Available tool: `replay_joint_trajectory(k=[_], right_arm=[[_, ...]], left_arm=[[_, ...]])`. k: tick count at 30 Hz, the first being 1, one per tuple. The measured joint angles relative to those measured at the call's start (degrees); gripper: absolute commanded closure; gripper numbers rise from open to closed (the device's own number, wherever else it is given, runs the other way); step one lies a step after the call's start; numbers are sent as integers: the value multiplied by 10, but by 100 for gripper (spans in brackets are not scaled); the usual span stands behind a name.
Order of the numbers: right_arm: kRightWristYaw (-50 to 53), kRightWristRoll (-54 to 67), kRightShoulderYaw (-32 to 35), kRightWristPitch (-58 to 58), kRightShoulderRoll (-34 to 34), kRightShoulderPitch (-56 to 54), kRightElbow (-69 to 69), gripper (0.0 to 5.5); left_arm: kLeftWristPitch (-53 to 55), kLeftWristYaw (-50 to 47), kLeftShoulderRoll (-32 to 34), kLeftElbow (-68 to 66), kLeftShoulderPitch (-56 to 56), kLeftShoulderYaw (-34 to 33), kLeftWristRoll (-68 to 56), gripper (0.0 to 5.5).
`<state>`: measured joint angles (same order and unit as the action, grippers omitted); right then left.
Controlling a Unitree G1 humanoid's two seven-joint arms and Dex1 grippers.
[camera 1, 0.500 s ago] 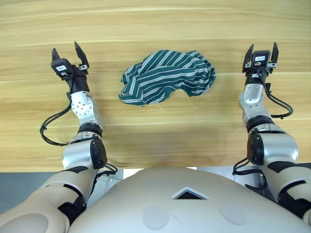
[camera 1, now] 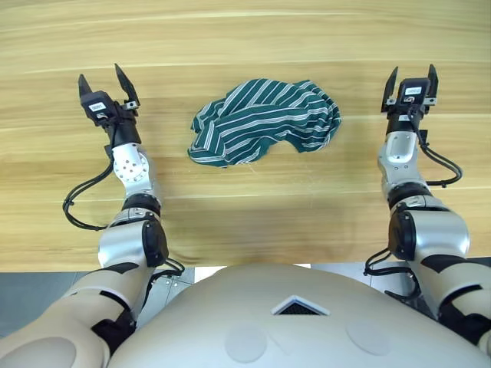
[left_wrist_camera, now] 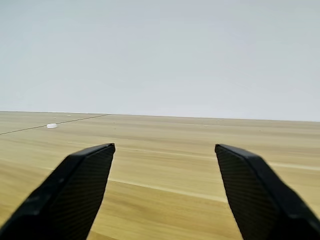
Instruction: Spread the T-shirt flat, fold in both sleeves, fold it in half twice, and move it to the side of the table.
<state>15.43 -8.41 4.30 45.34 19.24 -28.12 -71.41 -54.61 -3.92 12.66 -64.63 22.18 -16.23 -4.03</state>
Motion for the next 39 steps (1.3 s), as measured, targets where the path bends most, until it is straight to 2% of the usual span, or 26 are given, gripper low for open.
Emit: replay_joint_trajectory(k=[10, 35, 36, 39], right_arm=[[14, -25, -10, 25, -3, 2, 8, 229], [22, -39, -14, 24, -3, 2, 7, 229], [28, -41, -15, 24, -3, 2, 7, 229], [43, -64, -28, 31, -1, 4, 13, 229]], left_arm=[[0, -44, 7, -3, -3, 19, 48, 178], [-1, -54, 14, -3, -8, 18, 47, 178], [-5, -45, 14, -2, -8, 17, 42, 178], [-19, 75, 2, 43, -21, 4, -54, 178]])
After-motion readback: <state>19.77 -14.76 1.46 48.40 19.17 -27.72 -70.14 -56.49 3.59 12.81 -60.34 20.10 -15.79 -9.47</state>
